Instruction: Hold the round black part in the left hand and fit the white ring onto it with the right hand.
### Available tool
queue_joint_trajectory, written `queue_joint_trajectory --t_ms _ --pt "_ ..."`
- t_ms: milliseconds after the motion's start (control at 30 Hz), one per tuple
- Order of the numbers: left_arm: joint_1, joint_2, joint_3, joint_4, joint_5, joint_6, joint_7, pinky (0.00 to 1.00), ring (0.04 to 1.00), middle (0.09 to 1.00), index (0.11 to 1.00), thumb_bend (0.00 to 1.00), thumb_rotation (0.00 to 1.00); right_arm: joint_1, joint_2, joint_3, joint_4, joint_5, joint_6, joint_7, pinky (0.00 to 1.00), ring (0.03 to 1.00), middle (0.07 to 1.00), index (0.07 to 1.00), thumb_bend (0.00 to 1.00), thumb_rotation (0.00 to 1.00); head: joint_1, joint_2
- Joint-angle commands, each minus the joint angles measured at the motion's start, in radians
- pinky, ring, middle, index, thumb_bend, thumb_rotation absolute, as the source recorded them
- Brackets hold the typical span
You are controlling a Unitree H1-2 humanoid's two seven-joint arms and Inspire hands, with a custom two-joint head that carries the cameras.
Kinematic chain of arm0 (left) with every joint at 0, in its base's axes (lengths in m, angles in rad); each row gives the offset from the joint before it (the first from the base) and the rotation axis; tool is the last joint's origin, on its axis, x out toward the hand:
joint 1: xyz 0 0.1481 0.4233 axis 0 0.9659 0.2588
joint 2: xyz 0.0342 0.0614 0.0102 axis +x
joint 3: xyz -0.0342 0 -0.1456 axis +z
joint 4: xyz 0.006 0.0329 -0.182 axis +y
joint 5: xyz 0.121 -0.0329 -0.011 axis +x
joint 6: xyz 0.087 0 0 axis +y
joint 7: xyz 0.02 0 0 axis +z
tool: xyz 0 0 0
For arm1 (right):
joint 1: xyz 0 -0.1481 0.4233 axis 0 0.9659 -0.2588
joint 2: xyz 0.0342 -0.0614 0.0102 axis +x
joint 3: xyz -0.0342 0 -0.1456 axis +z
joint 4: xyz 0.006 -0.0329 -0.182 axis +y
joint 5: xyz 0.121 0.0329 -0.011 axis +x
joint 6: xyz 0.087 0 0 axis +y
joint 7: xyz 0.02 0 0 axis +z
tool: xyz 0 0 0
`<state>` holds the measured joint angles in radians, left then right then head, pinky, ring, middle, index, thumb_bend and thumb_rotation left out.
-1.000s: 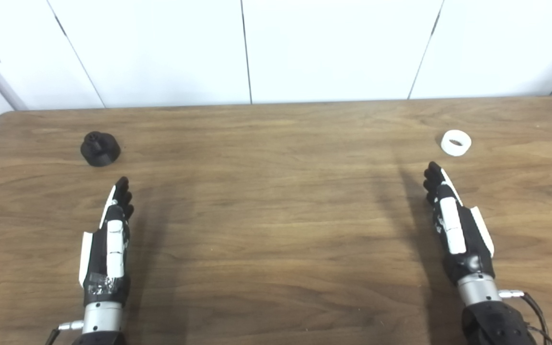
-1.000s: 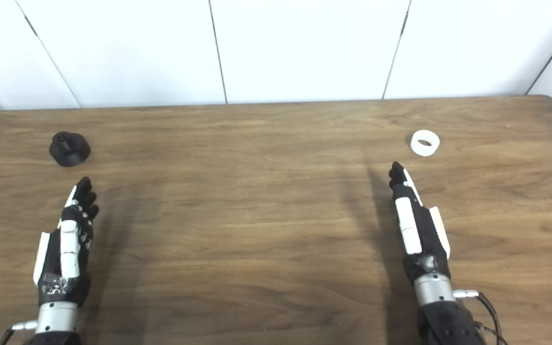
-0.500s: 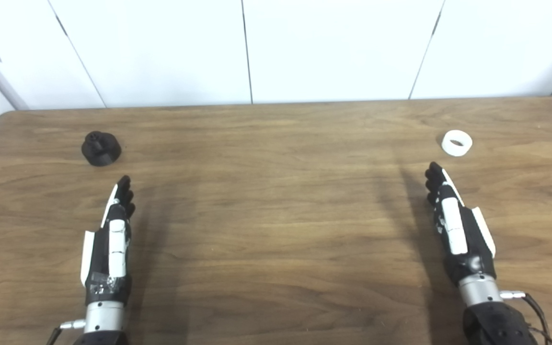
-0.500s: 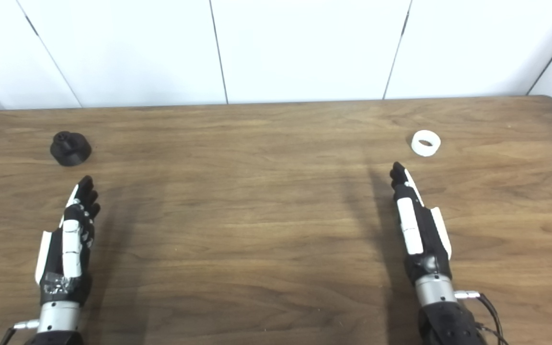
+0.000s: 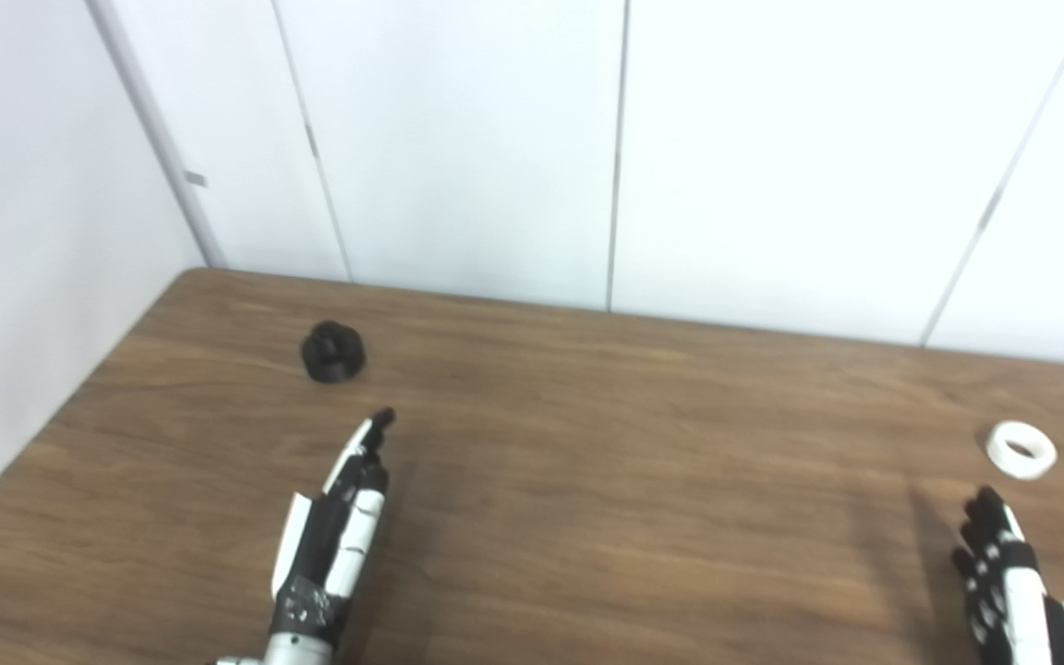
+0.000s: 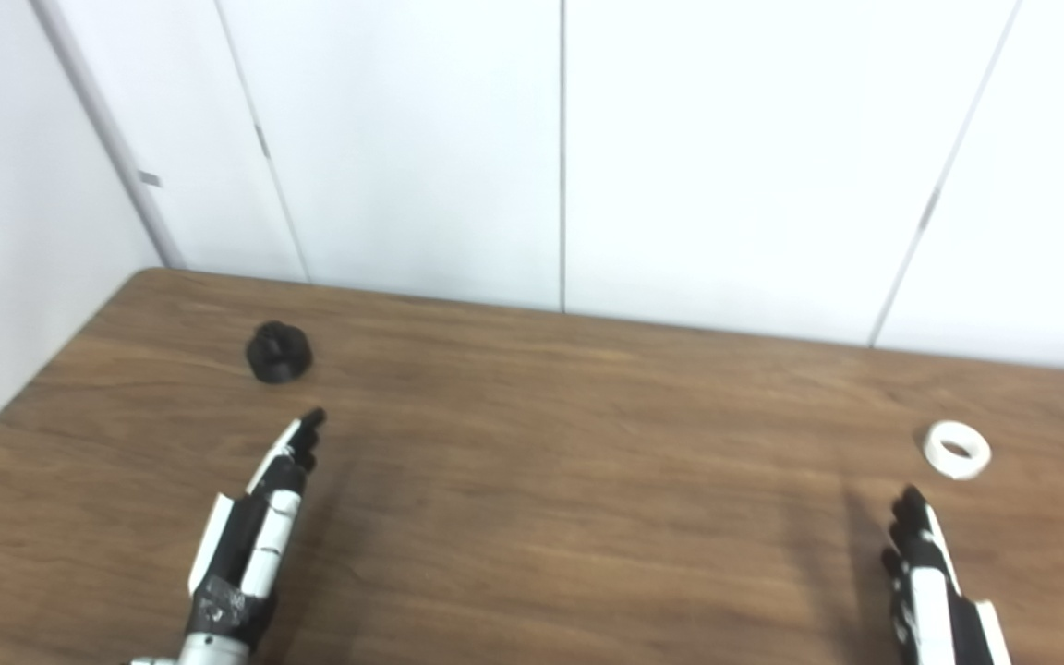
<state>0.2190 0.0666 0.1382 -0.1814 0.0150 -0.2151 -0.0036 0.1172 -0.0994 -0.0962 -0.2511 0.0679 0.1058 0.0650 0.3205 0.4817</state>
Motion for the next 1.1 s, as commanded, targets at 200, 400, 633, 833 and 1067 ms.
queue_joint_trajectory --t_ms 200,400,633,833,1067 --pt "0.037 -0.035 -0.034 0.061 0.038 -0.061 0.02 1.0 1.0 1.0 0.964 0.52 0.86 -0.012 -0.023 -0.002 -0.004 -0.007 -0.061 0.004 0.99 0.983 0.973 0.979 0.46 1.0 0.018 -0.011" --pt "0.039 -0.041 -0.031 0.05 0.086 -0.046 0.051 1.0 1.0 0.992 0.959 0.59 0.75 -0.015 -0.018 0.004 0.004 -0.028 -0.065 -0.007 0.94 0.95 0.937 0.944 0.5 1.0 -0.003 -0.003" --pt "0.041 -0.054 -0.022 -0.051 0.2 0.064 0.11 1.0 0.97 0.943 0.931 0.72 0.45 -0.009 -0.026 0.007 -0.006 0.01 -0.057 0.017 1.0 0.997 0.987 0.983 0.49 1.0 -0.009 0.007" --pt "-0.006 -0.011 0.002 -0.178 0.228 0.233 0.109 1.0 0.979 0.948 0.931 0.82 0.31 -0.007 -0.027 0.007 -0.006 0.0 -0.051 0.012 1.0 0.994 0.99 0.984 0.49 1.0 -0.01 0.004" --pt "-0.124 0.111 0.06 -0.241 0.304 0.426 0.075 1.0 1.0 0.971 0.932 0.96 0.34 -0.01 -0.022 0.011 -0.012 -0.007 -0.038 0.007 1.0 1.0 0.999 1.0 0.47 1.0 -0.014 0.003"
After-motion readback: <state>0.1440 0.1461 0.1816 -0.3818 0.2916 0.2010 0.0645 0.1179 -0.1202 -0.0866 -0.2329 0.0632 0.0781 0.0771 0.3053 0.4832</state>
